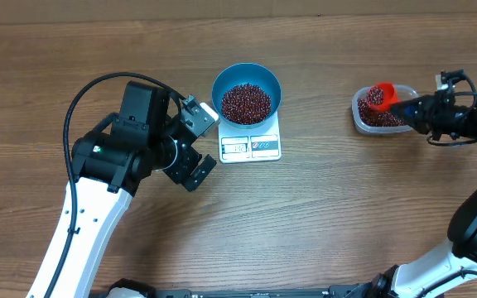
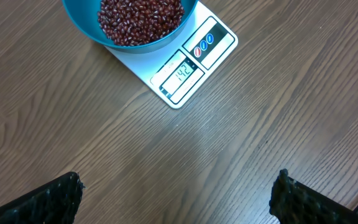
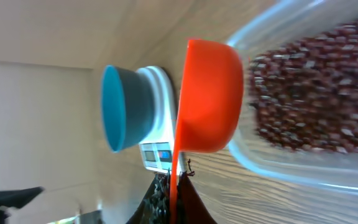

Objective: Scoop item into bowl and weigh 150g on scale
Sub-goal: 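Lower the red scoop into the beans and scoop them up, then carry the filled red scoop with the right gripper to the blue bowl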

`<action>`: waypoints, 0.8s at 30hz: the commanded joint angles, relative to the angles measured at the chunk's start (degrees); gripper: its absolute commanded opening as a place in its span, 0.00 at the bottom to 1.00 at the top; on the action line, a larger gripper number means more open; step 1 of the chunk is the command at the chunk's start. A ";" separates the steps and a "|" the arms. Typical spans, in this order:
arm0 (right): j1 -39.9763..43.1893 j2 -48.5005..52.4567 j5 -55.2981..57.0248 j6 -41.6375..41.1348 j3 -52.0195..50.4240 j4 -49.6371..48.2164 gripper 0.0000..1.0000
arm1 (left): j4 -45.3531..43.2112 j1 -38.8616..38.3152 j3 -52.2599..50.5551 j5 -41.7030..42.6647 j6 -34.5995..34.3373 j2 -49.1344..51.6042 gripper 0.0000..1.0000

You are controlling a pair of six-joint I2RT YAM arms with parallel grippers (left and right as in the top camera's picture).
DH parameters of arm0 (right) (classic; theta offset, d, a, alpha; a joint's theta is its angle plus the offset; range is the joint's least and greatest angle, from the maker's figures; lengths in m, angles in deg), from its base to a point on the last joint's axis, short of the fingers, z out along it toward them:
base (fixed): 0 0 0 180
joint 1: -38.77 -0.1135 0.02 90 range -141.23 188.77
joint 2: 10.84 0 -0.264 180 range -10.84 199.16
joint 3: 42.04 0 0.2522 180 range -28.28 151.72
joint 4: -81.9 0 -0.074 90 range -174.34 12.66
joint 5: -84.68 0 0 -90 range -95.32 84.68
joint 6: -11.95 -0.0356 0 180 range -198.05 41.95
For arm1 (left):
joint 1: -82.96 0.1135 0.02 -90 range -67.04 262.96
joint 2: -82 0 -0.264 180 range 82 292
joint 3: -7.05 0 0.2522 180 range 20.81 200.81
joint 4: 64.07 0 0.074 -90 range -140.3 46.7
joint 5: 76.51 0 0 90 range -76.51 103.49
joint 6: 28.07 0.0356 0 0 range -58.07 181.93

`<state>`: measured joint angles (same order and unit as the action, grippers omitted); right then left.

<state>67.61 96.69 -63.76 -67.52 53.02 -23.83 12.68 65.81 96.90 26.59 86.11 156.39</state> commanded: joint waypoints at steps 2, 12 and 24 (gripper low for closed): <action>-1.05 -0.02 -8.48 0.44 0.13 -0.17 0.04 | -0.02 0.24 -0.11 0.42 0.68 0.24 1.00; -7.87 -0.04 -12.44 0.35 0.13 -1.07 0.04 | -0.02 0.24 -0.11 0.42 0.68 0.24 1.00; -20.52 -0.04 -17.16 -0.28 0.20 -4.09 0.04 | -0.02 0.24 -0.11 0.42 0.68 0.24 1.00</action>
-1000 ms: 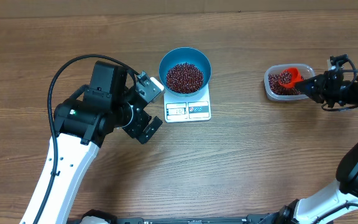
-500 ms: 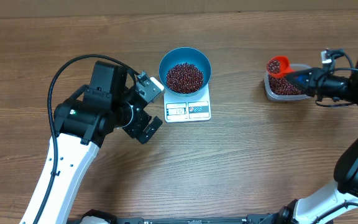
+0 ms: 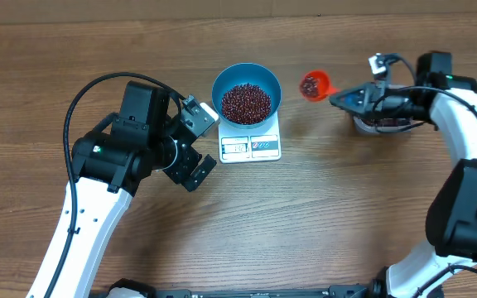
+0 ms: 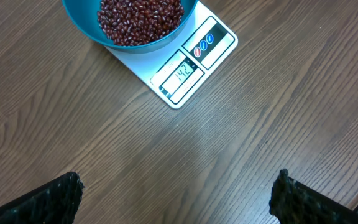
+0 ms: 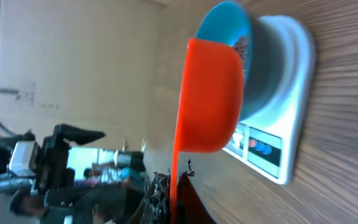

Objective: Scoop item into bowl and weigh 150g on scale
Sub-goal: 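Carry the filled red scoop with the right gripper to the blue bowl, then tilt the red scoop to pour beans into the blue bowl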

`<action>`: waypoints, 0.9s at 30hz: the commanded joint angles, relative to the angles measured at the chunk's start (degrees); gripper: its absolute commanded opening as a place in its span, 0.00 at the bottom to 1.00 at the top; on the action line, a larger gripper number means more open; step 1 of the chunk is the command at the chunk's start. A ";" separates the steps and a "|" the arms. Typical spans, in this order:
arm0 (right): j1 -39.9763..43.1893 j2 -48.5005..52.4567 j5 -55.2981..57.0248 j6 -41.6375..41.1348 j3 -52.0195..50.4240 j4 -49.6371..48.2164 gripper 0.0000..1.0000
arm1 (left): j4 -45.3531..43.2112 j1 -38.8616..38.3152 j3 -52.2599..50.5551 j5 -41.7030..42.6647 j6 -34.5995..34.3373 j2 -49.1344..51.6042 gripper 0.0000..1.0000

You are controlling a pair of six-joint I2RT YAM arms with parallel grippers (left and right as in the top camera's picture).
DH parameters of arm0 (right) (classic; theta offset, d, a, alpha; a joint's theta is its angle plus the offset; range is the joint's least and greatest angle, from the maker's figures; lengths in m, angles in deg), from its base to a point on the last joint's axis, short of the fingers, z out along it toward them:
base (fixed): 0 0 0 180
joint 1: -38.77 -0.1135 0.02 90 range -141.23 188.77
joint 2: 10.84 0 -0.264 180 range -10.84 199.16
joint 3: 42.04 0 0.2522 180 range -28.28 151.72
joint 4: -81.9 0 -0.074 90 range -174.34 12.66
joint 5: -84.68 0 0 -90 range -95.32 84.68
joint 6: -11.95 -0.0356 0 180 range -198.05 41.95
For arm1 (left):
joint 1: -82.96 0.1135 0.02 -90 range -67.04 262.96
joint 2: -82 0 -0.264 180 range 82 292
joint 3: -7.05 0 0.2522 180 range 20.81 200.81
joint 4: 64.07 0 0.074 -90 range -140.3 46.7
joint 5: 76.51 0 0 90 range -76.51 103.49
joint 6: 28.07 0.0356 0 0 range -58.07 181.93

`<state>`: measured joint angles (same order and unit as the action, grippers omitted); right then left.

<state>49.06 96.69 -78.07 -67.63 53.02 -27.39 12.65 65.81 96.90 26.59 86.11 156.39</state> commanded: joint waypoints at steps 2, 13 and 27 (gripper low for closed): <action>-4.74 -0.04 -2.82 -0.17 0.20 -1.53 0.04 | 0.00 0.24 -0.11 0.42 0.68 0.24 1.00; -15.43 -0.04 3.26 -9.42 0.20 -18.47 0.04 | 0.00 0.24 -0.11 0.42 0.68 0.22 1.00; -25.09 -0.94 34.93 6.84 0.20 -25.94 0.04 | 0.00 0.24 -0.11 0.42 0.68 0.24 1.00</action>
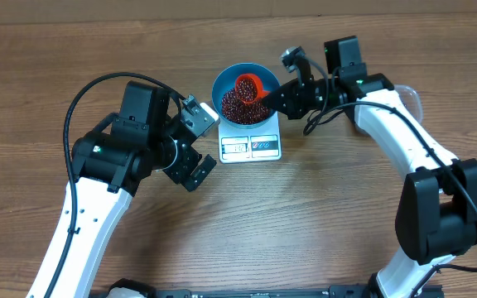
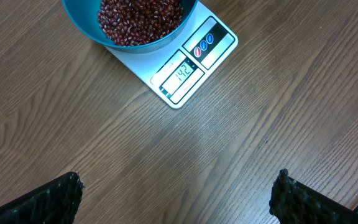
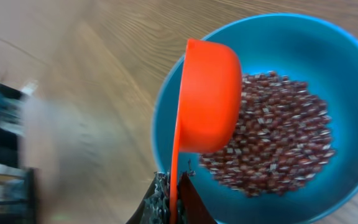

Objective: Scoop item into bowl and weigh 150g on scale
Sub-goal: 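Tilt the red scoop to pour beans into the blue bowl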

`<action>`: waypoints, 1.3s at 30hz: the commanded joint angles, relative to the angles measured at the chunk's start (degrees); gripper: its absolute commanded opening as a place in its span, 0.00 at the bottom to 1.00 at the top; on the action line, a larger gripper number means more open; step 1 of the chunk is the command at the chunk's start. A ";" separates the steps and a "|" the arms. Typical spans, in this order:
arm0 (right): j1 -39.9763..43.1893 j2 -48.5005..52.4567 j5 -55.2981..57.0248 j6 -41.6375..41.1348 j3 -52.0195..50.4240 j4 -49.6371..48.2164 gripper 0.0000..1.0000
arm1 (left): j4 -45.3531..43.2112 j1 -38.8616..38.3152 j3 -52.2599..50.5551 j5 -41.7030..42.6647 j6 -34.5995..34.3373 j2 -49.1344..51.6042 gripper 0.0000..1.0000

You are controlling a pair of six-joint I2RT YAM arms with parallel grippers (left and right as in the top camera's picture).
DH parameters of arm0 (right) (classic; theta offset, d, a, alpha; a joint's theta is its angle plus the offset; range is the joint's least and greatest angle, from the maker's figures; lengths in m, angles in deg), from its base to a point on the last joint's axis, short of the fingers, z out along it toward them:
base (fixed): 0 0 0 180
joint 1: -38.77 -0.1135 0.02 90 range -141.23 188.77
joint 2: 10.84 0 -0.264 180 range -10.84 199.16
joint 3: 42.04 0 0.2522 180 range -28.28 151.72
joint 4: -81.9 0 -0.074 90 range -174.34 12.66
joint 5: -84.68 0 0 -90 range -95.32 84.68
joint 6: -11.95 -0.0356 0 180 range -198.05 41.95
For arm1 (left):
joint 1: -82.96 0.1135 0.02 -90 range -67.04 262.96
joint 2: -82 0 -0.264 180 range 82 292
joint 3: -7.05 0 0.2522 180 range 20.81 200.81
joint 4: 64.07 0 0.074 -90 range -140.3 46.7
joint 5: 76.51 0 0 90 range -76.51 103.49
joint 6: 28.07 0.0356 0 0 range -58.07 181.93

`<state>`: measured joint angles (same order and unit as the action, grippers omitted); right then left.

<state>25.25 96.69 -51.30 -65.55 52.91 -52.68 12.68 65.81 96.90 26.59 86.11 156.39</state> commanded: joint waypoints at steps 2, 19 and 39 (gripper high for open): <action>-1.66 -1.11 10.38 4.79 0.31 -1.27 0.04 | -0.02 0.24 -0.11 0.42 0.68 0.24 1.00; -2.25 -1.40 20.46 15.28 0.31 -4.20 0.04 | -0.02 0.24 -0.11 0.42 0.68 0.24 1.00; -6.03 -7.45 26.01 16.57 0.31 -4.20 0.04 | -0.02 0.24 -0.11 0.42 0.68 0.24 1.00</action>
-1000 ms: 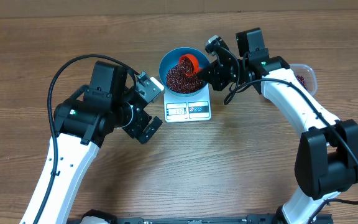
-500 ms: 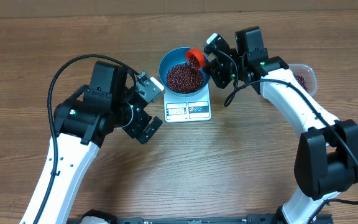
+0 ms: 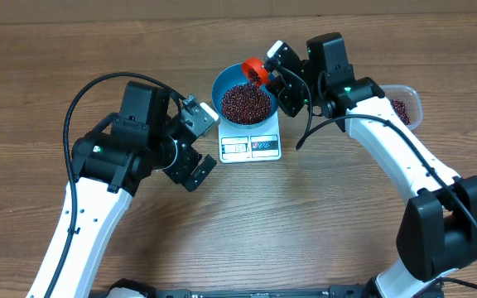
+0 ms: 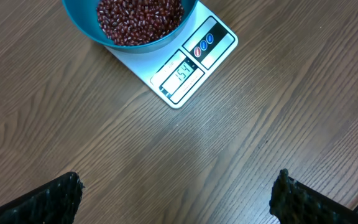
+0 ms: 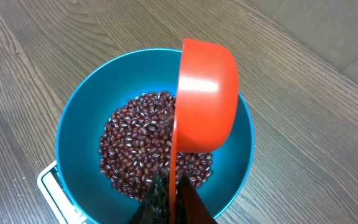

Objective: Scoop item into bowl and weigh 150g on scale
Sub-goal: 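Tilt the red scoop to pour beans into the blue bowl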

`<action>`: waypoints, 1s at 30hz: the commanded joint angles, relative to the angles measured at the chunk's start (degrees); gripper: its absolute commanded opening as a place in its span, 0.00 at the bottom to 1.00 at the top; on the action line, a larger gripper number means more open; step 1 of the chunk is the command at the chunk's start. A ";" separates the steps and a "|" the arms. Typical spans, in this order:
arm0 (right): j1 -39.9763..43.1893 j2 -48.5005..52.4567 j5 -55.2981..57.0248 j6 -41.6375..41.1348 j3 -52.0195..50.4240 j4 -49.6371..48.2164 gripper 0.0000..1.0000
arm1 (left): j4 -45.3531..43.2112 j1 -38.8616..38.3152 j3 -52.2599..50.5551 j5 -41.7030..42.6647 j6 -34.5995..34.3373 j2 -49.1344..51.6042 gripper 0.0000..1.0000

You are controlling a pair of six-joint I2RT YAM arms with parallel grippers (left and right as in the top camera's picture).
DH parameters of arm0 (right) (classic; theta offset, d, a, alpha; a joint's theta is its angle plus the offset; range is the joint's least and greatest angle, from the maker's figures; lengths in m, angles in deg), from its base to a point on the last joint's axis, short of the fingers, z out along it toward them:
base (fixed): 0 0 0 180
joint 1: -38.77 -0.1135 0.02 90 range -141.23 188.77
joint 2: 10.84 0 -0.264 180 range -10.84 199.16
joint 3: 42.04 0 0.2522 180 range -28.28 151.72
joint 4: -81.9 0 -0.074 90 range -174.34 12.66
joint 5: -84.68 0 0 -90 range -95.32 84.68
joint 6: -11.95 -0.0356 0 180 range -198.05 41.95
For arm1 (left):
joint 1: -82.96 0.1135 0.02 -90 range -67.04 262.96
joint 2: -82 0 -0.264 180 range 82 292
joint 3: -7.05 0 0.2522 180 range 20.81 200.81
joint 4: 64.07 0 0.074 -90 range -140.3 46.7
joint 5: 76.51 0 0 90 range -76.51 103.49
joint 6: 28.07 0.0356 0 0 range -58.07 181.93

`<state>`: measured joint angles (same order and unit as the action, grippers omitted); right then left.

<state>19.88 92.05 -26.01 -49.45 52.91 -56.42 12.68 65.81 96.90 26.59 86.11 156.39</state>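
Observation:
A blue bowl (image 3: pixel 217 93) of red beans sits on the white scale (image 3: pixel 252 148). In the left wrist view the bowl (image 4: pixel 79 28) and scale (image 4: pixel 211 45) are at the top, and the display (image 4: pixel 181 73) reads 154. My right gripper (image 5: pixel 169 175) is shut on the handle of the orange scoop (image 5: pixel 207 93). The scoop (image 3: pixel 253 69) hangs tipped over the bowl's far rim, its underside towards the wrist camera. My left gripper (image 4: pixel 178 186) is open over bare table, left of the scale (image 3: pixel 212 142).
A clear tub of red beans (image 3: pixel 407 104) stands at the right, partly behind the right arm. The left arm's black cable (image 3: pixel 81 99) loops over the table's left side. Wooden tabletop surrounds the scale.
The scoop was low over the beans in the bowl and is now higher, tipped at the far rim. The scale reading has gone from 142 to 154. The left arm is unmoved.
The right gripper held the scoop with beans at the tub on the right, the scale reading 142. Then it was between tub and bowl, then over the bowl. Now the scoop is tipped and the scale reads 154. The left gripper stayed open throughout.

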 commanded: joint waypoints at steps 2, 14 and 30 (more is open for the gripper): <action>-0.66 -2.89 0.72 0.42 0.31 -0.46 0.04 | -0.02 0.24 -0.11 0.42 0.68 0.24 1.00; -0.66 -2.89 -7.39 -9.14 0.31 0.35 0.04 | -0.02 0.24 -0.11 0.39 0.68 0.24 1.00; -0.33 -2.86 -14.36 -23.54 0.31 0.63 0.04 | -0.02 0.24 -0.11 0.42 0.68 0.24 1.00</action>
<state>19.55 91.31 -39.52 -71.04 52.91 -55.63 12.65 65.81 96.90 26.59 86.11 156.39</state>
